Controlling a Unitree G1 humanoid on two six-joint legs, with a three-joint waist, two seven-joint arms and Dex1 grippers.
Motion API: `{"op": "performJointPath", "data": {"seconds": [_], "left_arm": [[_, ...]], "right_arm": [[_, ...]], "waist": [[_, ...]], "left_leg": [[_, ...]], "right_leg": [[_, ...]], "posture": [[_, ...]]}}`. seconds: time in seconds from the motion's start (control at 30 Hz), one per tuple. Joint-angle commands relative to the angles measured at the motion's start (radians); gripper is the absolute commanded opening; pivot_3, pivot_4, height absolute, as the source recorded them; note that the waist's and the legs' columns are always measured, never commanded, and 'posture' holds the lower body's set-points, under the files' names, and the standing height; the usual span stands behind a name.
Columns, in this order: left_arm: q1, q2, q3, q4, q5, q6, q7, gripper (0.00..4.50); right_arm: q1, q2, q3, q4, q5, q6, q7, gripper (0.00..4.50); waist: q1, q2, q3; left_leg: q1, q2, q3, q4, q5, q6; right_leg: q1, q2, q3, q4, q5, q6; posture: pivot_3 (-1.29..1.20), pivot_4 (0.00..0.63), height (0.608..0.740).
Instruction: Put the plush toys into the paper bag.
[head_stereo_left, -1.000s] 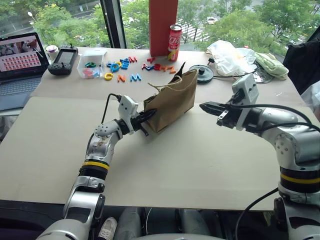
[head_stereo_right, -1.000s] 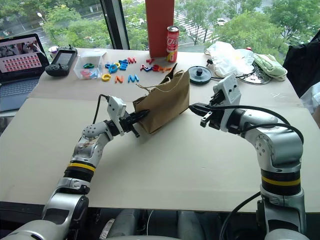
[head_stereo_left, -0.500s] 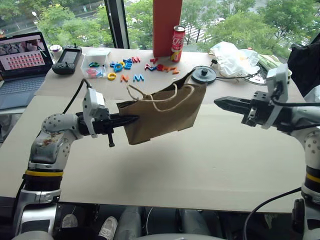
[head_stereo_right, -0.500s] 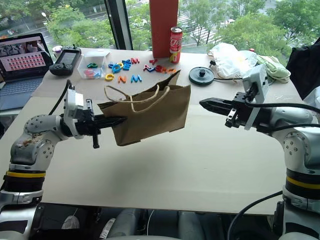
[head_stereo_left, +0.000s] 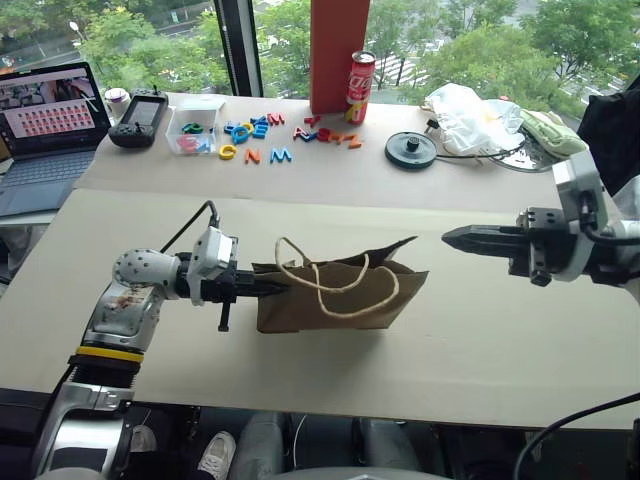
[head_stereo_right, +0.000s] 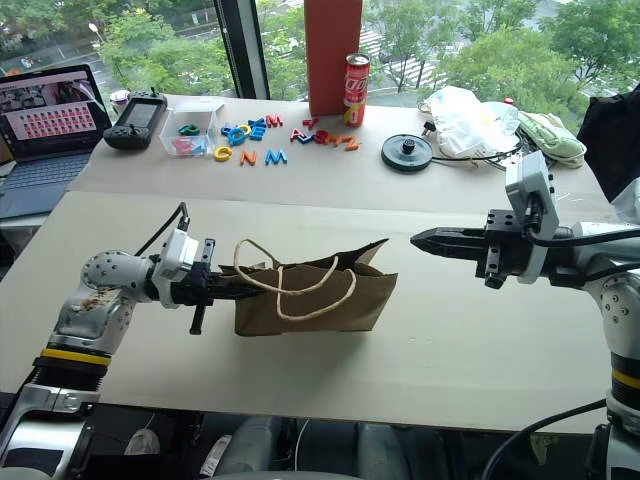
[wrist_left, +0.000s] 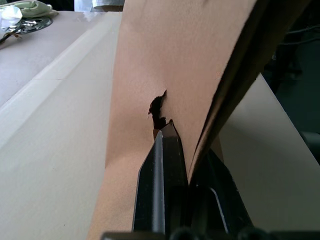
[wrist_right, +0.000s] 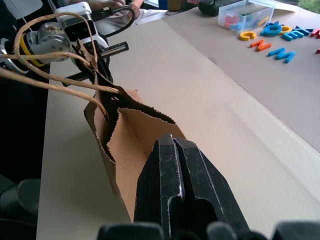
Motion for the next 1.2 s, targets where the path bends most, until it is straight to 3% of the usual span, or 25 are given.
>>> {"op": "performJointPath", "data": {"seconds": [0.03,0.27,0.47,0.57,0.8,1.2], "left_arm": [[-0.066,-0.040,-0.011,0.071,0.030,-0.087,-0.015,0.05],[-0.125,-0.107,-0.033,0.206,0.081,-0.164,-0.013,0.05],[-0.132,-0.104,-0.036,0.220,0.094,-0.164,-0.010,0.05],[-0.133,-0.079,-0.033,0.187,0.090,-0.118,-0.012,0.67],[-0.129,0.011,0.005,0.040,0.032,0.058,-0.001,3.07],[-0.132,0.263,0.172,-0.270,-0.244,0.582,0.042,3.07]], "right_arm": [[0.002,-0.027,-0.010,-0.026,0.010,-0.023,0.005,0.00],[0.018,-0.041,-0.002,-0.039,0.008,-0.026,0.003,0.00],[0.019,-0.043,0.001,-0.042,0.005,-0.028,-0.001,0.00],[0.015,-0.044,0.006,-0.038,0.000,-0.031,-0.002,0.00],[0.002,-0.049,0.014,-0.028,-0.001,-0.037,0.000,0.00],[-0.038,-0.056,0.020,-0.017,0.003,-0.039,-0.002,0.00]], "waist": [[0.001,0.000,0.000],[-0.001,0.000,0.000],[0.000,0.000,0.000],[0.000,0.000,0.000],[0.000,0.000,0.000],[-0.007,0.000,0.000]], "left_leg": [[0.000,0.000,0.000,0.000,0.000,0.000],[0.000,0.000,0.000,0.001,0.000,0.000],[0.000,0.000,-0.001,0.001,0.000,0.000],[0.000,0.000,-0.001,0.001,0.000,0.000],[0.000,0.000,-0.001,0.001,0.000,0.000],[0.001,0.001,-0.001,0.001,0.000,0.000]], "right_leg": [[0.000,0.000,0.000,0.000,0.000,0.000],[0.000,0.000,0.000,0.000,0.000,0.000],[0.000,0.000,0.000,0.001,0.000,0.000],[0.000,0.000,0.000,0.001,0.000,0.000],[0.000,0.000,0.000,0.001,0.000,0.000],[0.000,0.001,0.000,0.002,0.000,0.000]], "posture": [[0.00,0.150,0.739],[0.00,0.150,0.739],[0.00,0.150,0.739],[0.00,0.150,0.739],[0.00,0.150,0.739],[0.00,0.150,0.739]]}}
